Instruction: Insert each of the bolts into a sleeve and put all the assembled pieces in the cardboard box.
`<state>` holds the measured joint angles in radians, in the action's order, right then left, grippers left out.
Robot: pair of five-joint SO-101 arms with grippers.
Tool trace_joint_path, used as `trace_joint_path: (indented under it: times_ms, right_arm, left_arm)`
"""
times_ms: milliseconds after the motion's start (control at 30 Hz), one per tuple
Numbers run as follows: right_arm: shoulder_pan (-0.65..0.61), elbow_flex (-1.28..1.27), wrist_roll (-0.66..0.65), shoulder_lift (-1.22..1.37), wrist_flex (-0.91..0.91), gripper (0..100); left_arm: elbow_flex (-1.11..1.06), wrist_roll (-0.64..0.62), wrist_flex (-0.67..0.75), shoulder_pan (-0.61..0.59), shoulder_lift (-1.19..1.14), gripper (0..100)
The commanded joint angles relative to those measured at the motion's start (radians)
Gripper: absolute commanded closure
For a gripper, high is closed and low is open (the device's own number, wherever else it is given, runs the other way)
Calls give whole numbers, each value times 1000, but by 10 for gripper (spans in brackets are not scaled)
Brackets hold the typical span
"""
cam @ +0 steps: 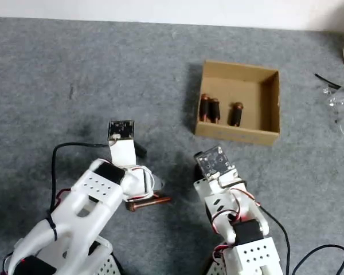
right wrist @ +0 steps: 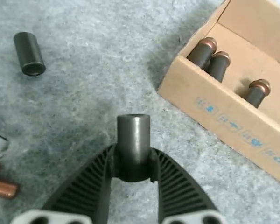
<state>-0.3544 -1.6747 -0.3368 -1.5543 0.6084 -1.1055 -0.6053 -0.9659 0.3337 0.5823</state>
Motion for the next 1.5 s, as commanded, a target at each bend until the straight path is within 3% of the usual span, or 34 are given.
trace_joint_path:
  times_ms: [0,367,733,800,900,933,1100,1467]
  right_arm:
    - [13,-45,-8,-12,-39,994]
    - [13,-45,-8,-12,-39,994]
    - [13,-45,-8,-13,-39,994]
    - [13,-45,-8,-13,-39,994]
    - [13,-45,-8,-13,-39,994]
    - [13,-45,-8,-13,-39,994]
    - [13,-45,-8,-13,-39,994]
    - [13,-45,-8,-13,-39,994]
  left_arm:
    - [-5,-6,17,10,-2,716]
    - [79,-66,71,-25,-309,716]
    - [99,-69,75,-136,-338,720]
    - [99,-69,71,-137,-341,780]
    - [99,-64,74,-137,-341,985]
    - [101,-63,74,-139,-341,998]
    - [101,-3,74,-137,-335,997]
    - [101,3,69,-139,-334,994]
